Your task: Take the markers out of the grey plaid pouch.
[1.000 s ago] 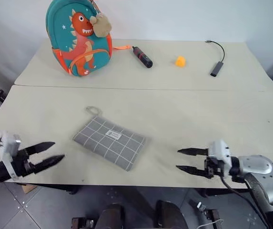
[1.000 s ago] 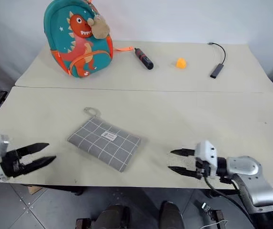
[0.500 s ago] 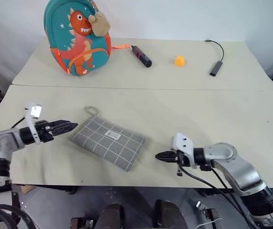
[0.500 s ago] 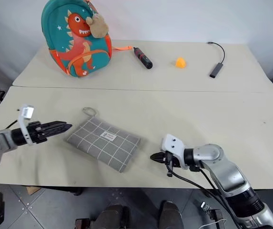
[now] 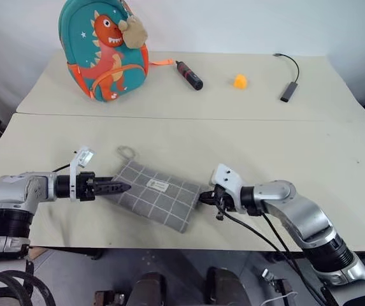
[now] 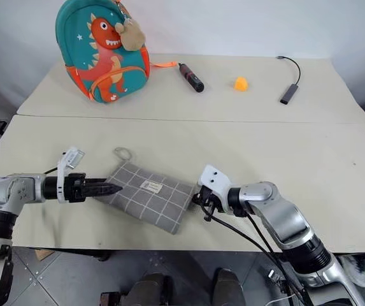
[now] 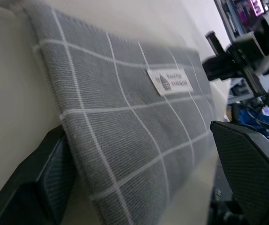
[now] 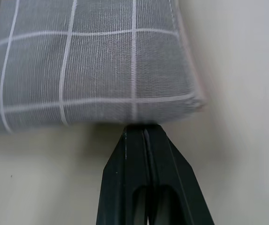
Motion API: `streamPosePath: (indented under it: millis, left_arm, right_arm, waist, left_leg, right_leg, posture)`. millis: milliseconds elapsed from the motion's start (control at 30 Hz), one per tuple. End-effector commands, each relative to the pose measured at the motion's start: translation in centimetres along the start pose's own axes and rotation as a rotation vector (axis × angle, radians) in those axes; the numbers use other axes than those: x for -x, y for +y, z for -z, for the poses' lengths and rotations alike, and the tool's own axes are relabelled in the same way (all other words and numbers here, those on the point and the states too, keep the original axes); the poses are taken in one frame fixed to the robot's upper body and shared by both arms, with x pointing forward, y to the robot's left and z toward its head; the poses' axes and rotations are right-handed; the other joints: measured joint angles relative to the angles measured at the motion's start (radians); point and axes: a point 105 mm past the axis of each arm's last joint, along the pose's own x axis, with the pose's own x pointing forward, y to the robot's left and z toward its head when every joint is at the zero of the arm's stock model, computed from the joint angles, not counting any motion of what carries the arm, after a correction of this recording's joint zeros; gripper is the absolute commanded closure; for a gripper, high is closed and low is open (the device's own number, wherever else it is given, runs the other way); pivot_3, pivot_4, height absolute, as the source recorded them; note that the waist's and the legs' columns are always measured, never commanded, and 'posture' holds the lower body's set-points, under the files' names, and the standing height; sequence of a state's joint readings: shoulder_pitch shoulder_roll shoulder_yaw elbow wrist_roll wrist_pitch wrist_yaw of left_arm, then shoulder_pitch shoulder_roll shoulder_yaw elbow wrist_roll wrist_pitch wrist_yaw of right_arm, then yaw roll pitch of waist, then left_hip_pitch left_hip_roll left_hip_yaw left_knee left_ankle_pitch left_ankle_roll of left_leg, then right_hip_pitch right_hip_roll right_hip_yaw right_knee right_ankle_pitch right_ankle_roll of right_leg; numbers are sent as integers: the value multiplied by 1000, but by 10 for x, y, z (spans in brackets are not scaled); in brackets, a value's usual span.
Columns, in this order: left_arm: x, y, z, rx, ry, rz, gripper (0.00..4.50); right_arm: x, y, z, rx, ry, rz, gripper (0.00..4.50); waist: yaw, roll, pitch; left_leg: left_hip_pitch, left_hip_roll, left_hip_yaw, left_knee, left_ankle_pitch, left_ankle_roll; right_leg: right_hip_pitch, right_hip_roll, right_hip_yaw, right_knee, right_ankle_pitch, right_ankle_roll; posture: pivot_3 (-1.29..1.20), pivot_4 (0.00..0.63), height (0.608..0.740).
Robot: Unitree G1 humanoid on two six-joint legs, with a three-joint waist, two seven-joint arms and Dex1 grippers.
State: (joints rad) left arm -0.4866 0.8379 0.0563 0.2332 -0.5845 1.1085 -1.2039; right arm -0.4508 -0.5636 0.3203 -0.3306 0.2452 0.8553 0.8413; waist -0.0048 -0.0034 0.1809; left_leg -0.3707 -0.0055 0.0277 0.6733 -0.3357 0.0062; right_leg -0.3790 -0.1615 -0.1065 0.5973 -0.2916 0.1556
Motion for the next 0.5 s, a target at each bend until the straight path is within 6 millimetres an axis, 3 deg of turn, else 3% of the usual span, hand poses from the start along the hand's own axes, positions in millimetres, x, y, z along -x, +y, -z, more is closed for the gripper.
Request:
streamPosePath:
  millis: [33, 167, 333, 500]
  left_arm:
    - [-14, -20, 17, 41, 22, 50, 0]
    - [-27, -31, 29, 63, 8, 51, 0]
    - [-49, -47, 47, 119, -59, 62, 0]
    - [-48, -53, 50, 139, -115, 21, 0]
  right_arm:
    - [2, -3, -8, 10, -6, 24, 4477]
    - [3, -14, -7, 21, 17, 67, 4477]
    - [10, -46, -5, 83, 53, 182, 4477]
    - [22, -65, -10, 106, 12, 240, 4477]
  waist:
    - [0, 0, 0]
    - [2, 0, 0]
    - [4, 0, 0]
    - [4, 0, 0]
  left_leg:
    - [0, 0, 0, 0, 0, 0]
    - [0, 0, -2, 1, 0, 0]
    - [1, 0, -4, 3, -1, 1]
    - [1, -1, -7, 5, -1, 0]
  right_leg:
    - [0, 0, 0, 0, 0, 0]
    - [0, 0, 0, 1, 0, 0]
    - [1, -1, 1, 2, 0, 0]
    - [1, -1, 1, 3, 0, 0]
  posture:
    - [0, 150, 740]
    - [0, 150, 740]
    - [0, 150, 740]
    - [0, 150, 740]
